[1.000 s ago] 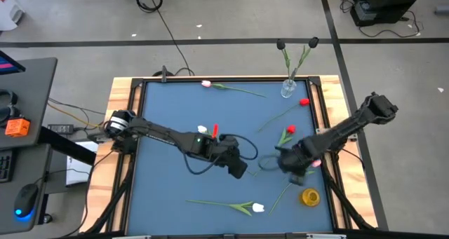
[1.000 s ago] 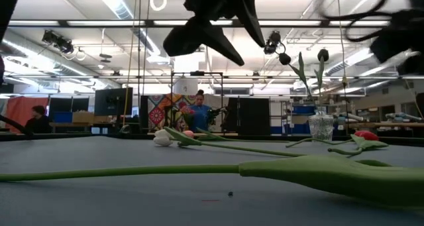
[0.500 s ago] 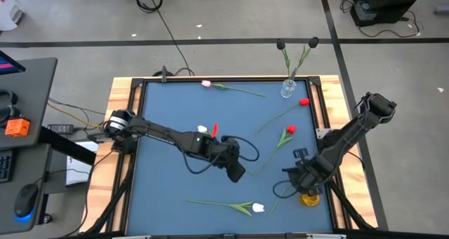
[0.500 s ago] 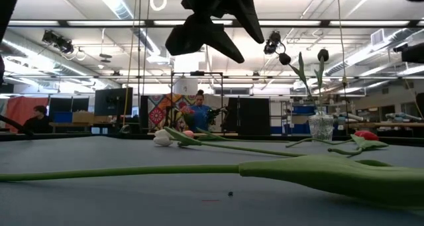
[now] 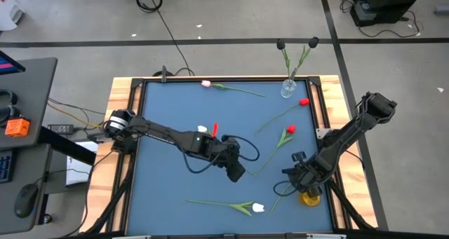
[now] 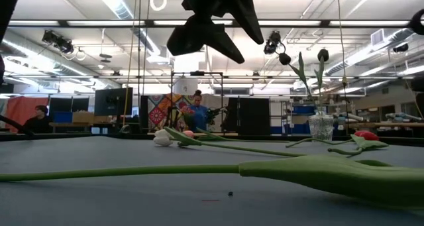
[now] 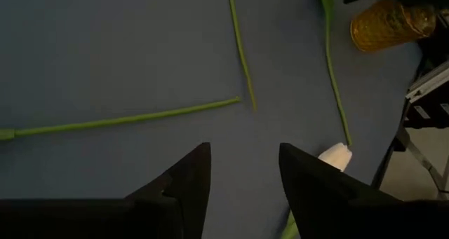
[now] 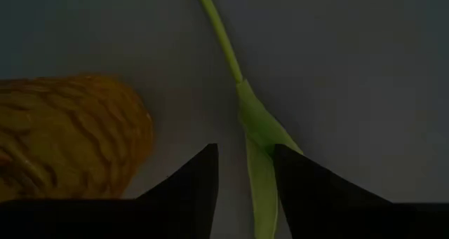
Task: Sort flowers into vase by color
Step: Put the top white flower into the transparent vase
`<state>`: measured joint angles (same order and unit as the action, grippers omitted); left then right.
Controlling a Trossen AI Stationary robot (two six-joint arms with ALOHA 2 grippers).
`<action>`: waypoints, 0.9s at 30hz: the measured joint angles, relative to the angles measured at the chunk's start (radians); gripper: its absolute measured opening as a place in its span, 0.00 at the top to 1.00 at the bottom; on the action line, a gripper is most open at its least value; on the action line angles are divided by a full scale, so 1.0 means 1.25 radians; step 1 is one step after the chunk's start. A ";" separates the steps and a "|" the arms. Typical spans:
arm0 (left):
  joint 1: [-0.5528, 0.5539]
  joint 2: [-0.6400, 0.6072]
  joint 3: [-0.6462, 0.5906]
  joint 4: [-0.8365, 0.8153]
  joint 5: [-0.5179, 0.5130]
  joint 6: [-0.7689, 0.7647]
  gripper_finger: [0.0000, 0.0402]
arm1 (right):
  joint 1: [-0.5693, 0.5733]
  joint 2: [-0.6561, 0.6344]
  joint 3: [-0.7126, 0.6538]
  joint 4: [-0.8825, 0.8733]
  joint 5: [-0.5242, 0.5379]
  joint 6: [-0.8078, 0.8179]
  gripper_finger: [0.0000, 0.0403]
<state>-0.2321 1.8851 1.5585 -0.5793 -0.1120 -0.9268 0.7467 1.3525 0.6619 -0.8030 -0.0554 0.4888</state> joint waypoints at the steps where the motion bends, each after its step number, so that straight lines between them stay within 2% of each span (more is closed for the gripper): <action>1: 0.000 0.000 0.000 0.000 0.000 0.000 0.57 | 0.000 0.000 -0.006 0.008 -0.001 -0.001 0.64; 15: 0.011 -0.001 0.000 -0.001 -0.001 0.000 0.57 | -0.044 0.000 -0.012 0.015 0.024 -0.028 0.68; 18: 0.011 -0.001 0.000 -0.001 0.000 0.000 0.57 | -0.055 0.002 0.016 -0.019 0.034 -0.032 0.68; 22: 0.011 -0.001 0.000 -0.001 0.000 0.000 0.57 | -0.066 0.005 0.065 -0.059 0.092 -0.045 0.68; 27: 0.013 -0.001 0.000 -0.001 0.000 0.005 0.57 | -0.091 0.005 0.106 -0.052 0.109 -0.142 0.68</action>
<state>-0.2156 1.8843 1.5585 -0.5803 -0.1123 -0.9211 0.6333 1.3586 0.7946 -0.8674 0.0810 0.3110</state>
